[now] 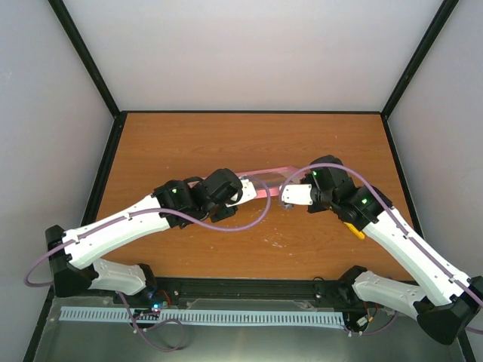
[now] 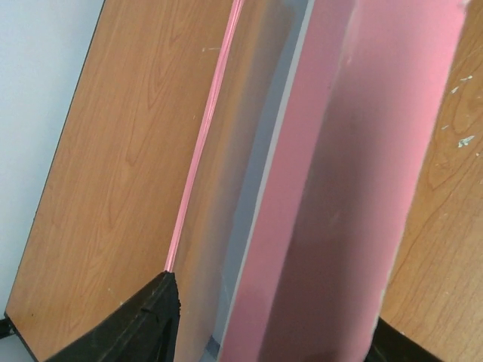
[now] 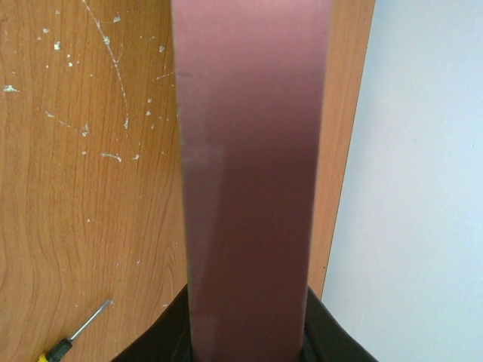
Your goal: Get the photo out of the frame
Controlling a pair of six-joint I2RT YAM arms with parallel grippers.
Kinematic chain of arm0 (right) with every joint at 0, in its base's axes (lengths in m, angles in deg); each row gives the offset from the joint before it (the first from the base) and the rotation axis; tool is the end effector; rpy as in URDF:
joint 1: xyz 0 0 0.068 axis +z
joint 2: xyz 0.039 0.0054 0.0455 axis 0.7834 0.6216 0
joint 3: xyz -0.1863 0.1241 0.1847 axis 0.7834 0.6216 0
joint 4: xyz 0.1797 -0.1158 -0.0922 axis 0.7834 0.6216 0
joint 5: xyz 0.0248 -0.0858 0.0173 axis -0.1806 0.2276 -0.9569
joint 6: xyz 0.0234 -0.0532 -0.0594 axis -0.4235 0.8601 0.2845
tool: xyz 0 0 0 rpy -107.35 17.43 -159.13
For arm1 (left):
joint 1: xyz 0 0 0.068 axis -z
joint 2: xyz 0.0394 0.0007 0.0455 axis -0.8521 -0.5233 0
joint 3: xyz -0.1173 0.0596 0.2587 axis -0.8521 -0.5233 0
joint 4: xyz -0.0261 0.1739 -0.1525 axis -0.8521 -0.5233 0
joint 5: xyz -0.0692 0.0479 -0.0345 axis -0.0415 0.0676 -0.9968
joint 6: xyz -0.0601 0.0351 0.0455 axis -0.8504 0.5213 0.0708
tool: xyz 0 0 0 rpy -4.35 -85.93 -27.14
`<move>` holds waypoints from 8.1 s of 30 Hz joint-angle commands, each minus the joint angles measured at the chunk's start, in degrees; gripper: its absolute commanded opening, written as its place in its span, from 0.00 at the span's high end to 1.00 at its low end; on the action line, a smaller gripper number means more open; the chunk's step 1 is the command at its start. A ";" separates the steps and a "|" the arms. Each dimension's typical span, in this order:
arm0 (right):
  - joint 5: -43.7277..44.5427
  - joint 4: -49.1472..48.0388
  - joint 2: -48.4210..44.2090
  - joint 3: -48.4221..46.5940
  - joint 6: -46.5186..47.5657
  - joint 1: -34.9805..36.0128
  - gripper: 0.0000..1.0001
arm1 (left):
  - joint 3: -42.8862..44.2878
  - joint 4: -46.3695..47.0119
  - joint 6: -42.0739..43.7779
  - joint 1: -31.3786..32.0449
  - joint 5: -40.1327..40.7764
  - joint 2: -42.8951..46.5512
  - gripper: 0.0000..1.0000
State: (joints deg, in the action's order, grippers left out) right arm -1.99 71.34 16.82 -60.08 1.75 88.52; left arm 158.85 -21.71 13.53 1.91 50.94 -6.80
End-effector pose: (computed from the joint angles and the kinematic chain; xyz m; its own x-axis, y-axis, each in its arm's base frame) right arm 0.1538 0.1003 0.3207 0.2742 -0.9529 -0.1297 -0.7007 -0.1056 -0.7056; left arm 0.1424 -0.1903 0.3287 -0.2008 0.8585 -0.4718 0.7596 0.4406 0.4784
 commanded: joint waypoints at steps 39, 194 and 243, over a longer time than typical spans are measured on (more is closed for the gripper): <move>-11.01 -0.47 -4.24 -18.68 -41.17 -2.95 0.29 | 29.38 -7.03 -13.98 1.66 -2.62 -9.81 0.99; -23.44 -9.71 11.95 3.69 -41.98 -26.71 0.24 | -10.69 37.31 -35.21 -43.02 -37.39 5.25 0.14; -17.37 -1.76 27.27 17.31 -13.05 -54.22 0.56 | -29.64 54.37 -28.71 -42.96 -22.16 20.09 0.00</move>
State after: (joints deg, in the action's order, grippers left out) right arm -18.16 70.12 43.62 -43.41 -11.28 34.71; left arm 128.66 31.77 -15.01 -40.84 30.55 14.48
